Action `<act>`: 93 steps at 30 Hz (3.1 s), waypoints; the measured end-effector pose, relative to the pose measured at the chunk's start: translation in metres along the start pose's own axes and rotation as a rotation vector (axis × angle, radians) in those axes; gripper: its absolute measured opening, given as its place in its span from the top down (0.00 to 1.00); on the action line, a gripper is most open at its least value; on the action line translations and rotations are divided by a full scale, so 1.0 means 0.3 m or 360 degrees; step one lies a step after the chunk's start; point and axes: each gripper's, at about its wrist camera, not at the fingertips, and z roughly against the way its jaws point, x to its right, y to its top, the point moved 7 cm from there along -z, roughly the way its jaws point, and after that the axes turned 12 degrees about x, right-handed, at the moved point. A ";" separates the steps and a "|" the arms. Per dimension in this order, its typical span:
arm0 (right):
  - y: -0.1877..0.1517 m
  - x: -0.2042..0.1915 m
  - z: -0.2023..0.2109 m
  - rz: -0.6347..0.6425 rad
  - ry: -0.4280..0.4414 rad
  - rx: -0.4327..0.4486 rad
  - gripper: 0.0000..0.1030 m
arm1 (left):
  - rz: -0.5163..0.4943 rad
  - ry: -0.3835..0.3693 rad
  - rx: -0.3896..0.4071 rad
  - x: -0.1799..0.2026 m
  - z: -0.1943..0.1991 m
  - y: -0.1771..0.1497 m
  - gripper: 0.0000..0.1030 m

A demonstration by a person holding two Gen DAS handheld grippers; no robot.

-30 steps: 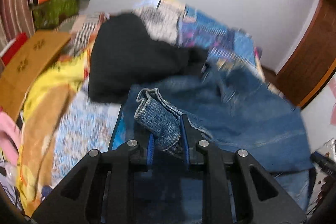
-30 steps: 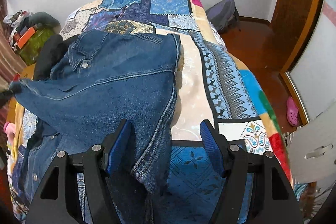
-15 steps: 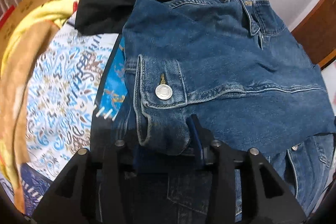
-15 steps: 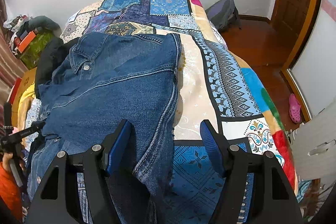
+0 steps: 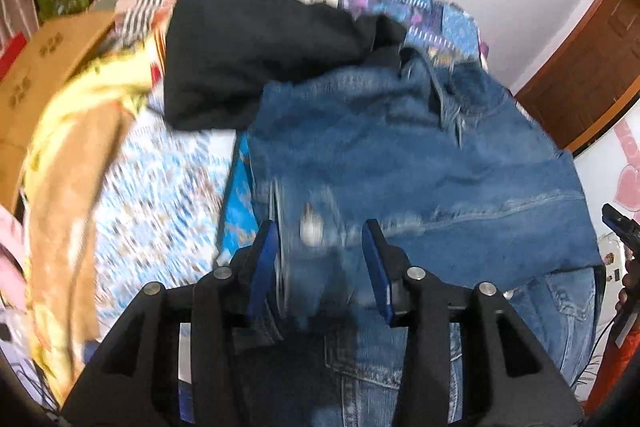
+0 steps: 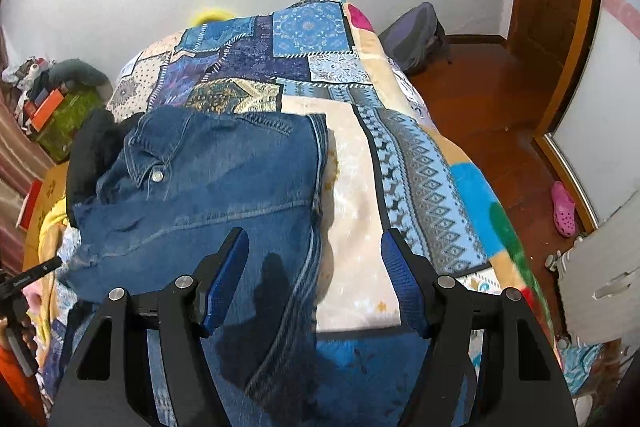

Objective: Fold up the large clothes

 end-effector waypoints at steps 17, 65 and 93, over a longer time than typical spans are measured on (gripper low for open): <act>-0.015 -0.021 -0.248 -0.0188 0.0293 -0.0334 0.37 | 0.0110 -0.0026 -0.0140 -0.126 -0.326 0.098 0.51; 0.521 -0.189 -0.164 0.0059 0.0415 0.0174 0.93 | -0.0296 -0.0217 0.0523 0.305 0.028 0.575 0.94; 0.288 0.045 -0.348 0.0071 0.0056 -0.0117 0.83 | -0.0299 0.0239 0.0190 0.083 -0.298 0.462 0.89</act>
